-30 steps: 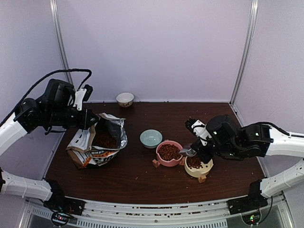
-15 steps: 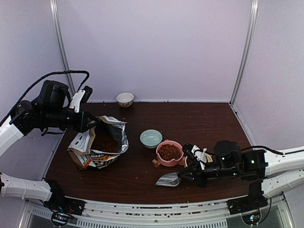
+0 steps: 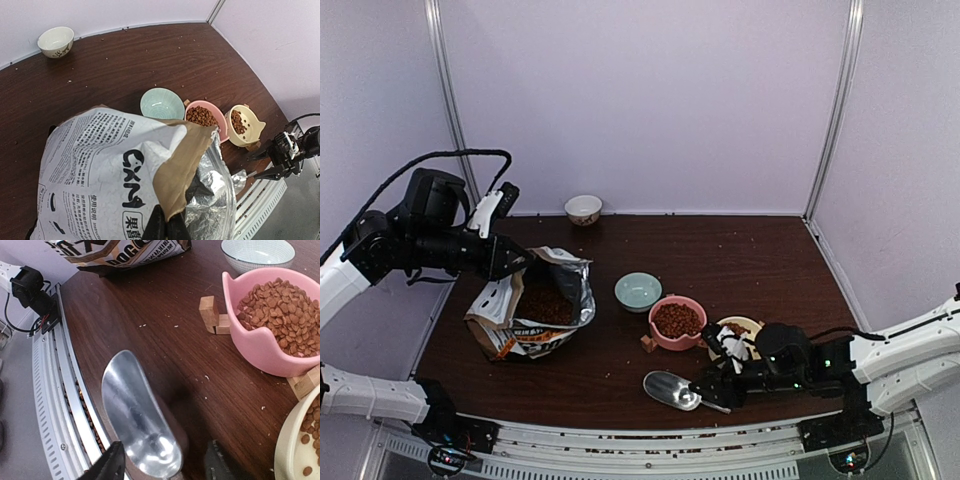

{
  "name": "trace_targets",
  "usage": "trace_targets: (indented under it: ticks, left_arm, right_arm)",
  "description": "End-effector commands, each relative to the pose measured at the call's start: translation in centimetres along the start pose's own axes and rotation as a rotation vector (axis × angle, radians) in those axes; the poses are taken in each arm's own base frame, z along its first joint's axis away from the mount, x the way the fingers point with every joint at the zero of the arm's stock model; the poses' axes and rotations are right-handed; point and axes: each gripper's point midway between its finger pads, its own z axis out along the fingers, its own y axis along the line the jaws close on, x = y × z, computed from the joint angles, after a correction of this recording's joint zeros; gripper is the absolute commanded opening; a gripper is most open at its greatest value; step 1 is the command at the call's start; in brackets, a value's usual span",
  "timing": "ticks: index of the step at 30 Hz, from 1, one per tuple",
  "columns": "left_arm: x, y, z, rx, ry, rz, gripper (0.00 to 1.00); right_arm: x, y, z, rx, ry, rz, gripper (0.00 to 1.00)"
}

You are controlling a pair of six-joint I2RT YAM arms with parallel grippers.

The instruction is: Serve the pet food

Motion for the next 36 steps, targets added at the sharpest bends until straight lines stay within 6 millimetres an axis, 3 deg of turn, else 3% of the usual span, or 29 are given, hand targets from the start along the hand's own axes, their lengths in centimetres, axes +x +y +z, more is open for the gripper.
trace_targets:
  ticks: [1,4,7,9,15,19,24,29,33,36]
  left_arm:
    - [-4.6,-2.3,-2.0,0.089,-0.165,0.031,0.00]
    - [-4.7,-2.2,-2.0,0.079,-0.168,0.031,0.00]
    - [-5.0,-2.2,-2.0,0.073,-0.171,0.027,0.00]
    - [-5.2,-2.2,-2.0,0.075,-0.174,0.025,0.00]
    - [-5.4,-2.2,-1.7,0.076,-0.186,0.012,0.00]
    - [-5.3,-2.1,-1.8,0.073,-0.194,0.005,0.00]
    - [-4.9,-1.6,-2.0,0.049,-0.194,0.002,0.00]
    - [-4.7,-1.6,-1.9,0.057,-0.188,0.003,0.00]
    - [-4.7,-1.6,-2.0,0.056,-0.189,0.009,0.00]
    - [-4.7,-1.6,-2.1,0.057,-0.193,0.011,0.00]
  right_arm:
    - [-1.4,-0.9,-0.3,0.061,-0.051,0.029,0.62]
    - [-2.2,-1.4,-1.1,0.107,-0.054,0.046,0.73]
    - [-4.5,-1.3,-2.2,0.114,-0.102,0.079,0.84]
    - [-6.9,-1.1,-3.0,0.087,-0.155,0.146,0.92]
    - [-14.4,1.4,-3.5,-0.164,-0.271,0.330,0.98]
    - [-17.3,2.9,-0.8,-0.178,-0.207,0.414,0.82]
    - [-20.2,8.2,2.4,-0.267,-0.169,0.413,0.68]
    - [-20.9,11.0,5.5,-0.296,-0.129,0.395,0.52]
    - [-20.5,10.1,7.8,-0.221,-0.117,0.408,0.40]
    - [-20.6,8.9,8.5,-0.133,-0.109,0.406,0.40]
